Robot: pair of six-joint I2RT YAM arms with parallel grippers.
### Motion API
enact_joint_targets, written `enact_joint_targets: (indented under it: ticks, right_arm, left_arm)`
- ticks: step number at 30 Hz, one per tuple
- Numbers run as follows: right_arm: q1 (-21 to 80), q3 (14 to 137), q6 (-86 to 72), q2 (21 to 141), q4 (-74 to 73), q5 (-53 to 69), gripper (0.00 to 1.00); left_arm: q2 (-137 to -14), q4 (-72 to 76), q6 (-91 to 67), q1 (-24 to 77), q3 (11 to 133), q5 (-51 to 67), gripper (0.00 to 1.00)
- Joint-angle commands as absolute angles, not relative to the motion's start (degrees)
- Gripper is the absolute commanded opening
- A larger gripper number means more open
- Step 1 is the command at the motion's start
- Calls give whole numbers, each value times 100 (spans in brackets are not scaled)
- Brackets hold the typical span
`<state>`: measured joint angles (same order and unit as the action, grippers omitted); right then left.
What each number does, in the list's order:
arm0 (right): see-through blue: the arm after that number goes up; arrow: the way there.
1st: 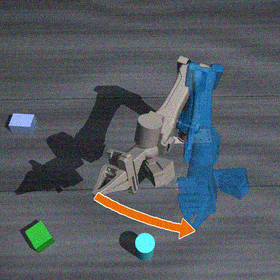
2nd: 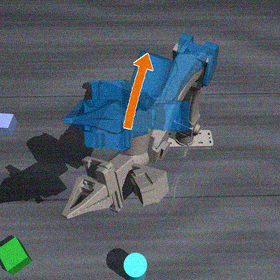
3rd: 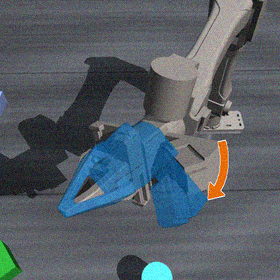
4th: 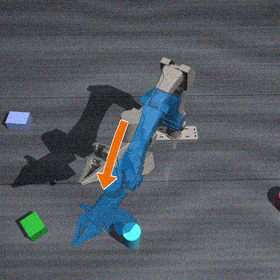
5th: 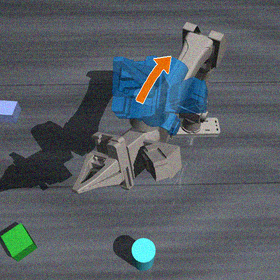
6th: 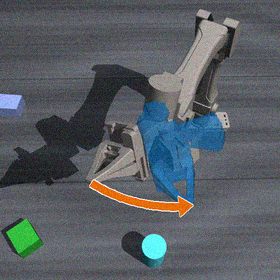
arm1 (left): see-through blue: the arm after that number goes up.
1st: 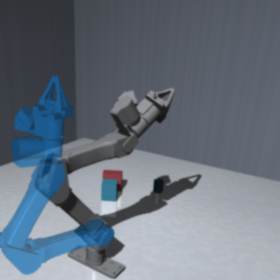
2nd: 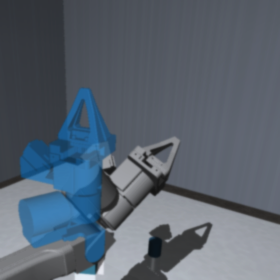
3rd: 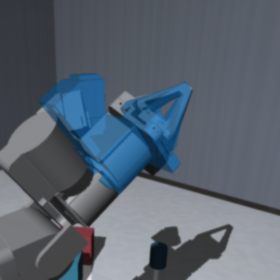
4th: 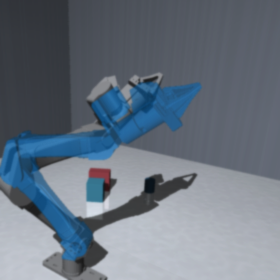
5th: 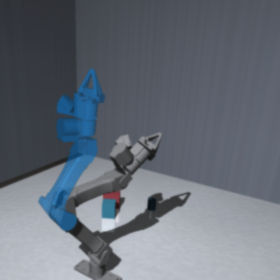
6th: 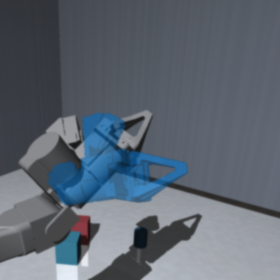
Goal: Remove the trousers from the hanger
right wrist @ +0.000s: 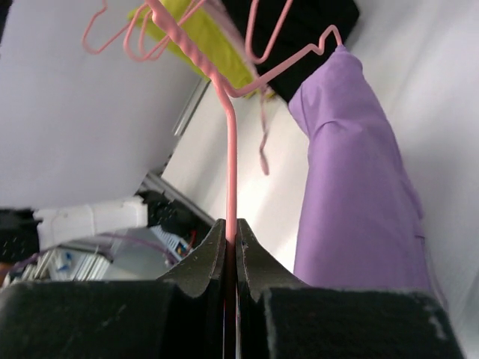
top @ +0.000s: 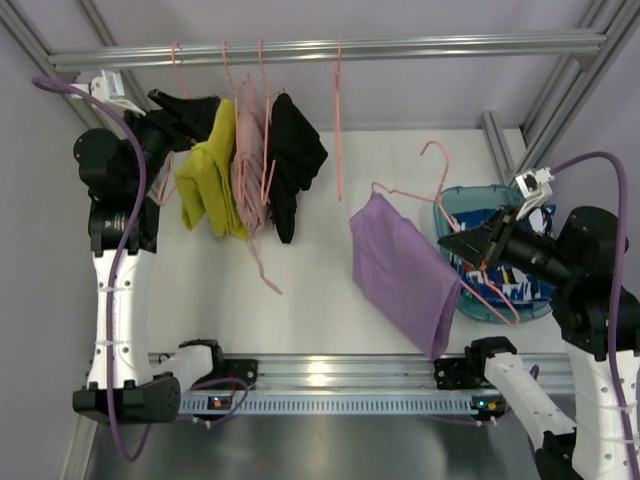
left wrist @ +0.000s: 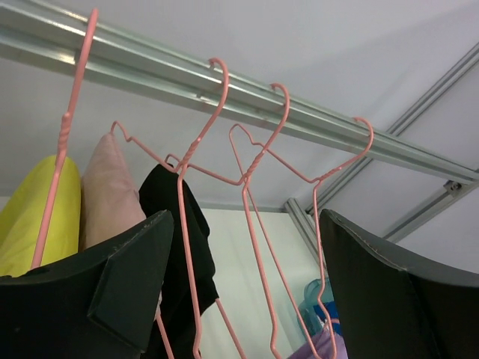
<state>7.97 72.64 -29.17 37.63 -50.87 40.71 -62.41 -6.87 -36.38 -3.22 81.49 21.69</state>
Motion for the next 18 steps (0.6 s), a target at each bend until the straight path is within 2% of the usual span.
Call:
enact_joint_targets:
  ticks: [1, 6, 10, 13, 18]
  right_arm:
    - [633, 7734, -2962, 3946, -5054, 3323, 0]
    - [624, 7717, -3505, 4078, -3451, 3287, 0]
    - [624, 7577, -4067, 4280, -2167, 3524, 0]
    - [615, 7497, -4394, 4447, -1550, 3577, 0]
    - [624, 7383, -4806, 4632, -810, 3551, 0]
  left_arm:
    - [-6302, -334, -3481, -299, 8472, 2337, 84]
    - [-6451, -273, -3726, -290, 8806, 2925, 82]
    - [-6670, 307, -4848, -220, 8982, 3866, 79]
    - [-6837, 536, -5141, 332, 9175, 3964, 82]
    - [-7250, 519, -5141, 1791, 9606, 3683, 83]
